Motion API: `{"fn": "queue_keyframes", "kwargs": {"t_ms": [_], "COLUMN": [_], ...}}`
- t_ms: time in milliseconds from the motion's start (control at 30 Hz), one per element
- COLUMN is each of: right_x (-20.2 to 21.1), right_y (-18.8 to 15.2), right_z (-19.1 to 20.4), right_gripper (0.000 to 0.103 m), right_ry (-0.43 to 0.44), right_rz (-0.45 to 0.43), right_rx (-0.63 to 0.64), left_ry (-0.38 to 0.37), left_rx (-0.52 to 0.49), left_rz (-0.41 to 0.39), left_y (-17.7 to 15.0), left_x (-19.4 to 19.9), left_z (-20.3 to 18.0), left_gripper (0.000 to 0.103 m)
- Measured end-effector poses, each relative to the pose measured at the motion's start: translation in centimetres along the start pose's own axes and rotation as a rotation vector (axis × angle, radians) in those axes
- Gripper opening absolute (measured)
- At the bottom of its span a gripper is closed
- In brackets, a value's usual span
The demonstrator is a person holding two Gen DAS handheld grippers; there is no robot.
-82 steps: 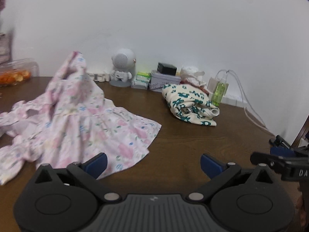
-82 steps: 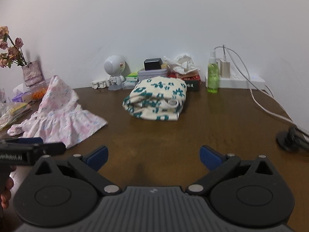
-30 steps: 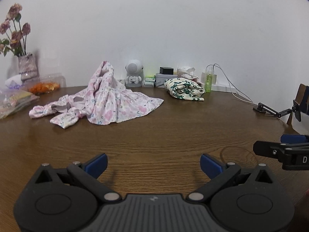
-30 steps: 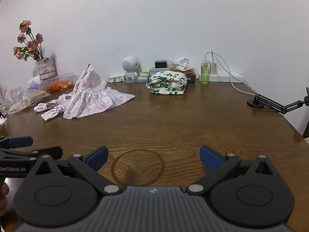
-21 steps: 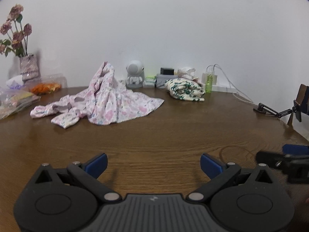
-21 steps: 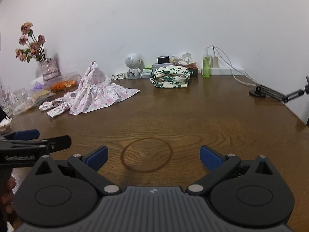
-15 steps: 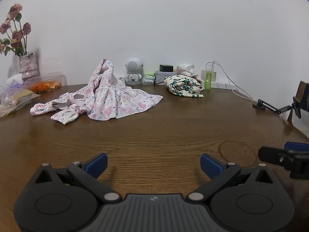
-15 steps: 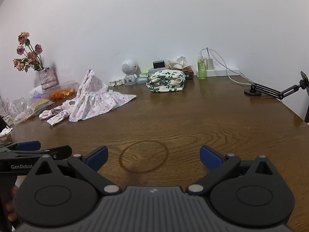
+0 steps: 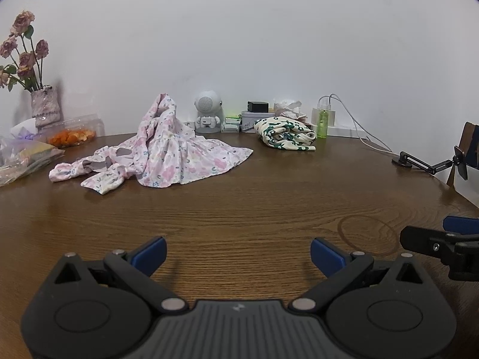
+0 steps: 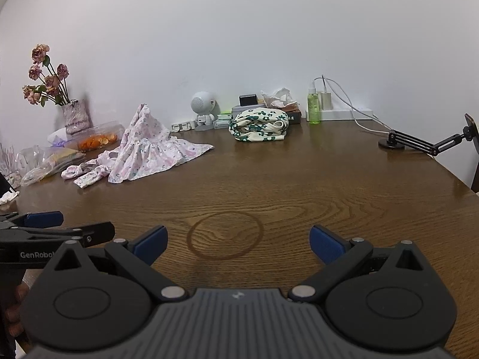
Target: Fold clothes
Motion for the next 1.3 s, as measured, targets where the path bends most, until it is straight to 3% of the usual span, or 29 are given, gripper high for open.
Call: {"fn": "queue_keyframes", "kwargs": {"t_ms": [1300], "right_x": [-0.14], "right_y": [-0.06], "right_z": [0.17], "right_gripper": [0.103], "right_ry": [0.006], "right_rz": [0.02], "right_rx": [0.02], "left_ry": [-0.002], "left_rx": [-0.021], "left_rz": [-0.02], "left_y": [-0.05], "left_x": [0.29], "left_z": [-0.24], "left_gripper": [0.102]}}
Point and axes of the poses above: each gripper's, at about its wrist camera, not at the fingertips, and x roughly against the way its jaws point, z to its left, y to its top, the point moved 2 cm from there along -x, roughly the way its jaws point, and after that the axes turned 5 degrees about y, right-handed, at the moved point
